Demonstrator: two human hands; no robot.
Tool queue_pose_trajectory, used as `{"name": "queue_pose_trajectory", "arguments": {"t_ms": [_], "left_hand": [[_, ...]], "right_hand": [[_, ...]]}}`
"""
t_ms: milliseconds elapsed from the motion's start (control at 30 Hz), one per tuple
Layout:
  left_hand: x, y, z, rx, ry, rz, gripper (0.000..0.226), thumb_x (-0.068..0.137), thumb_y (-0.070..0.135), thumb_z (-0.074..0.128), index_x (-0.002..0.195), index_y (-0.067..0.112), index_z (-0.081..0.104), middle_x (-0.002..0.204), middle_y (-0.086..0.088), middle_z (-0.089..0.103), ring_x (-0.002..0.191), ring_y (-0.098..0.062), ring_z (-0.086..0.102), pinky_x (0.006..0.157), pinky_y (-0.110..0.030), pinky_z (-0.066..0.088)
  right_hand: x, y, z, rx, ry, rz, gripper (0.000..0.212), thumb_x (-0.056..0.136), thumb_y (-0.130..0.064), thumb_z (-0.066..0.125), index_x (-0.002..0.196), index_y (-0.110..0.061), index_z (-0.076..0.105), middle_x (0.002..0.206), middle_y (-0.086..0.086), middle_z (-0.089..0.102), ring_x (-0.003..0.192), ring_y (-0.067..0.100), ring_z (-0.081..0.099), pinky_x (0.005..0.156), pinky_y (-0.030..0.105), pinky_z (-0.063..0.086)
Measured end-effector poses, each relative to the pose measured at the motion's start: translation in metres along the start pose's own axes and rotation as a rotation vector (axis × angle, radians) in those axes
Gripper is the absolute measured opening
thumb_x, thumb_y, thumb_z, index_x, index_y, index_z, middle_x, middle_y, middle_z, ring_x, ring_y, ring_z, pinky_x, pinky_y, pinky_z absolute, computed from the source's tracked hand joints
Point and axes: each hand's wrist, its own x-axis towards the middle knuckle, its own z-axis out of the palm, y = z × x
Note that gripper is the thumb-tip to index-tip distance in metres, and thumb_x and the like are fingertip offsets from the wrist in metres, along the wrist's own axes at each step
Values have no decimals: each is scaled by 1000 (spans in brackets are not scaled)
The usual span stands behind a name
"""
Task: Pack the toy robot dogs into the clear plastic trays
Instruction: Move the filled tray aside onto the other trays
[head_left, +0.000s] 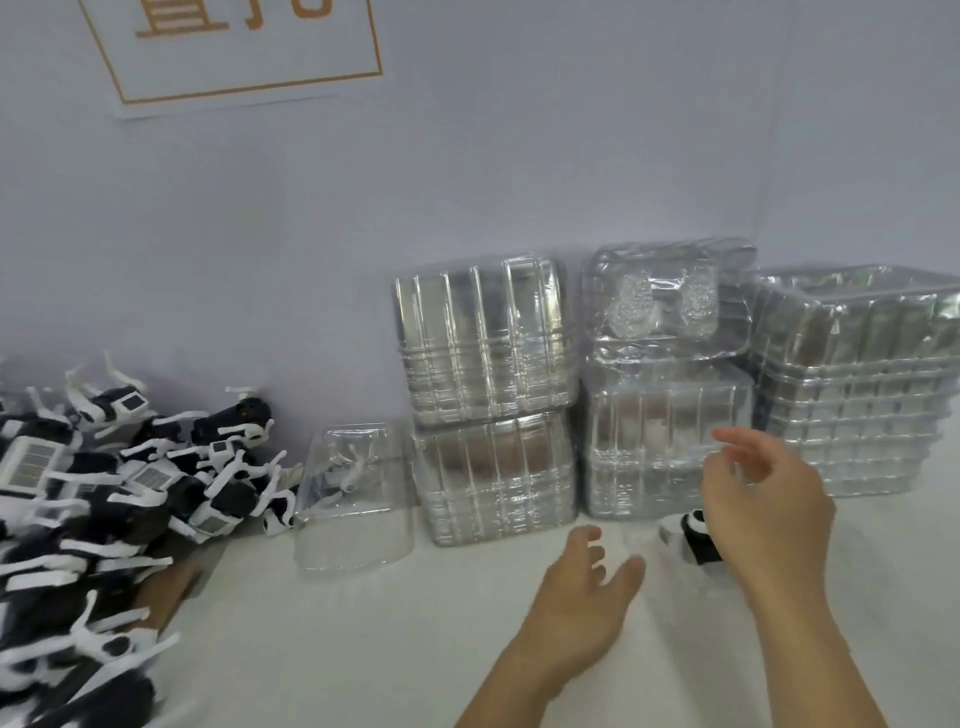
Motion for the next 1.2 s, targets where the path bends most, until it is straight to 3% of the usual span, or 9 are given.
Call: {"name": "queue_pose_trajectory", "arguments": {"t_ms": [100, 200, 300, 400, 500, 667, 967, 1067, 1200], "left_hand": [[-4, -5, -30, 207, 128, 149, 36, 99, 35, 59, 133, 29, 51, 130, 13, 55, 109, 2, 59, 81, -7, 45], [-10, -7, -89, 297, 426, 301, 16, 93, 18, 66, 108, 24, 66, 98, 14, 65, 83, -2, 61, 69, -6, 43], [-11, -18, -161, 680, 660, 284, 29, 89, 20, 69, 117, 24, 63, 113, 11, 62, 111, -12, 53, 89, -14, 38], [-7, -34, -212, 1054, 539, 12, 59, 89, 35, 70, 143, 32, 45, 146, 10, 45, 141, -15, 30, 112, -38, 24], [-4, -43, -229, 1232, 527, -38, 50, 93, 31, 67, 139, 35, 49, 137, 11, 54, 138, -13, 33, 109, -45, 22], [-9, -44, -230, 1083, 802, 187, 34, 91, 10, 66, 118, 30, 65, 104, 13, 67, 112, -11, 54, 81, -29, 19], [-49, 1, -200, 924, 976, 261, 27, 91, 14, 70, 117, 20, 67, 95, 4, 68, 105, -23, 58, 90, -30, 21], [-64, 11, -188, 844, 993, 283, 26, 88, 14, 73, 114, 15, 69, 89, 0, 66, 97, -27, 58, 85, -30, 23], [-84, 24, -154, 888, 908, 343, 28, 78, 20, 84, 101, 12, 72, 78, -2, 64, 82, -29, 61, 76, -39, 47]], "right_hand": [[-7, -3, 10, 50, 44, -58, 25, 93, -7, 56, 111, -19, 70, 106, 0, 67, 87, 12, 58, 77, 23, 43], [-18, -9, 29, 103, 13, -149, 25, 91, -3, 56, 103, -19, 70, 97, 0, 67, 95, 23, 62, 84, 39, 48], [-33, -13, 49, 121, -63, -212, 26, 90, -1, 56, 102, -18, 71, 95, -2, 67, 92, 23, 61, 83, 36, 45], [-47, -15, 66, 105, -146, -288, 26, 89, 0, 56, 100, -18, 70, 93, -6, 66, 92, 20, 59, 83, 35, 44], [-61, -17, 77, 105, -240, -341, 27, 90, -1, 57, 99, -24, 68, 94, -15, 66, 91, 15, 60, 84, 37, 47], [-75, -12, 91, 97, -359, -356, 30, 89, -1, 57, 100, -26, 70, 98, -17, 67, 99, 13, 62, 88, 41, 51], [-82, -11, 101, 109, -449, -342, 39, 89, 3, 61, 89, -34, 70, 91, -29, 68, 89, -1, 63, 73, 8, 45], [-84, -15, 104, 184, -601, -180, 28, 93, -2, 63, 93, -29, 73, 84, -19, 74, 79, 8, 70, 70, 13, 50], [-95, -34, 105, 342, -866, 134, 15, 98, -26, 58, 104, -24, 72, 94, -5, 77, 82, 16, 74, 74, 30, 57]]}}
